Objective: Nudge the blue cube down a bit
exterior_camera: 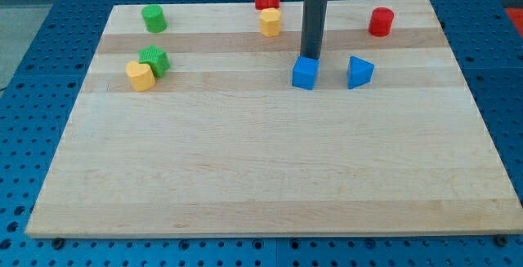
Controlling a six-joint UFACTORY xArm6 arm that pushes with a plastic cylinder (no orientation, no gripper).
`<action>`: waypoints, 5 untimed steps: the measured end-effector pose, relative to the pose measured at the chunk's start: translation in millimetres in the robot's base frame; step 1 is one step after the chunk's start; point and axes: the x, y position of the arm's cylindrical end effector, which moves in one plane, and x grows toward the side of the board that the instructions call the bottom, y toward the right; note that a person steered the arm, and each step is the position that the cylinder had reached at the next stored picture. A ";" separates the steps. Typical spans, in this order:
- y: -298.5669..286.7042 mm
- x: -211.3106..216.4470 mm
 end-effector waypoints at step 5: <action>-25.5 -1.6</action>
